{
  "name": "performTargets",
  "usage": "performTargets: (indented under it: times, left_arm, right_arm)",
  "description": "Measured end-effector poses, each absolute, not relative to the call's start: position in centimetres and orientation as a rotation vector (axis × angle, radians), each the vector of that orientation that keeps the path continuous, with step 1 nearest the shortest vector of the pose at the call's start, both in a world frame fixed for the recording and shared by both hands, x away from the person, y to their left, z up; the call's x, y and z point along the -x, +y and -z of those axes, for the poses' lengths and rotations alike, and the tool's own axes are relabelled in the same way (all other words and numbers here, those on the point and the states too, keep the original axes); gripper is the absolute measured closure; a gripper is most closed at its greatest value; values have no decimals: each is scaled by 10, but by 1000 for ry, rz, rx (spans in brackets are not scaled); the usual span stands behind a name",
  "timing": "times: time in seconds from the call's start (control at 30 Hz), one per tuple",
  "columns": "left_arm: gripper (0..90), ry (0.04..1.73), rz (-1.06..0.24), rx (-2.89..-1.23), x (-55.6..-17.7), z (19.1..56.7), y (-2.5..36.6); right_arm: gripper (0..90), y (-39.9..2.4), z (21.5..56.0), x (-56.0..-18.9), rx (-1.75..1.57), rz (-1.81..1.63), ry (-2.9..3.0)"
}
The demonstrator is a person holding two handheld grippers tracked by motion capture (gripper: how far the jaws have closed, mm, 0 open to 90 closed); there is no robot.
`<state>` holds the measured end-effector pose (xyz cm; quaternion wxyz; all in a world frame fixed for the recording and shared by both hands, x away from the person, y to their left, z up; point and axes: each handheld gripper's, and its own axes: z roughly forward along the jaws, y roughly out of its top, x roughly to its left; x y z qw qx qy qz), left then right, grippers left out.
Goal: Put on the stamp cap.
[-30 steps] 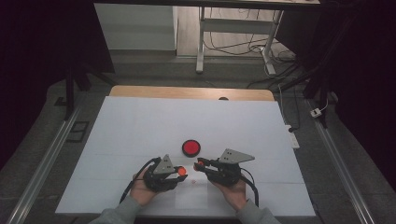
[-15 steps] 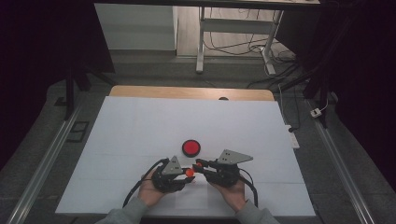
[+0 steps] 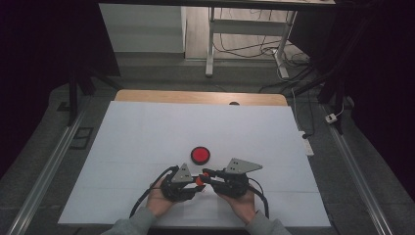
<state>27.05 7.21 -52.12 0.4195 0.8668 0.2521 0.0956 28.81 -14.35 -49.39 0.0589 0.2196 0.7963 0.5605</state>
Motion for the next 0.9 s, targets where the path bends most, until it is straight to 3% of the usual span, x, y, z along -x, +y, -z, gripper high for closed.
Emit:
performTargets:
  times: [0.9]
  left_arm:
    - [653,626,-254,-2163,-269,519,71]
  right_arm:
    - [721,-139,497,-286,-648,-1673,2440]
